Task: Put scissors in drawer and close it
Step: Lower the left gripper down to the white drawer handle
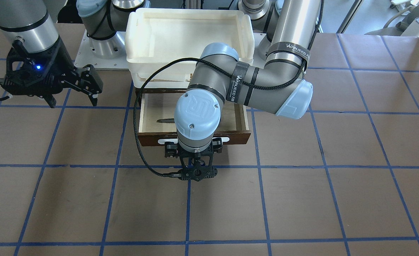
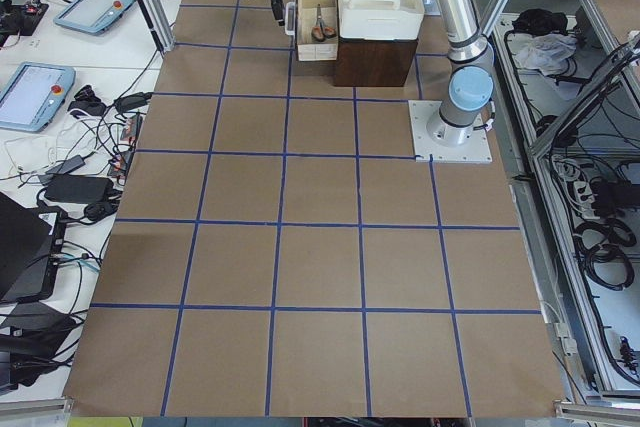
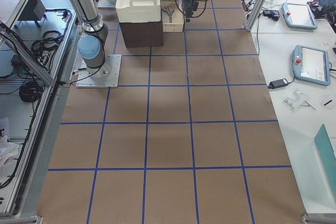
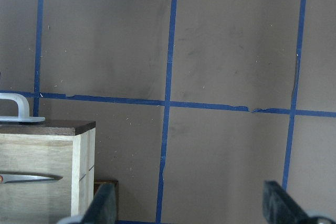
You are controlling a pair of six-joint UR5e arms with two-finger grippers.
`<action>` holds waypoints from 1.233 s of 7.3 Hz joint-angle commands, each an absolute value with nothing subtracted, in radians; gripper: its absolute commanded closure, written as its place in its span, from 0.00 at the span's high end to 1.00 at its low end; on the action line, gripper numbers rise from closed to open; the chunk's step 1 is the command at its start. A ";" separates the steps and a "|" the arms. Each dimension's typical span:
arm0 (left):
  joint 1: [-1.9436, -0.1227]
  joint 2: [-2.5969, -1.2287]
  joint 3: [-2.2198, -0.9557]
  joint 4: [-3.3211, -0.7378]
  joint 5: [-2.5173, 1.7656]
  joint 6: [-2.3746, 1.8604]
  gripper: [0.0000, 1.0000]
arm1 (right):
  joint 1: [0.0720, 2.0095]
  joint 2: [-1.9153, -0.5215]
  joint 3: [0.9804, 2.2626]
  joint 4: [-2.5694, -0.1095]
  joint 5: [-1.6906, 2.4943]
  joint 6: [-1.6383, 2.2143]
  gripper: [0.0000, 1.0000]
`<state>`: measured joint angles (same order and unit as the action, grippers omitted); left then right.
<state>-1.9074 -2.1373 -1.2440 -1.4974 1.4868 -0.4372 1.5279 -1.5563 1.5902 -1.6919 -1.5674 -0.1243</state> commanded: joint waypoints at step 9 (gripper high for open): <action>-1.917 -2.089 -1.293 -1.566 1.483 -0.437 1.00 | 1.528 -1.555 1.591 -1.707 -1.586 -0.130 1.00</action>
<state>-1.9171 -2.0966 -1.2816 -1.5655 1.4839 -0.4371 1.5279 -1.5561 1.5907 -1.6969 -1.5786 -0.1298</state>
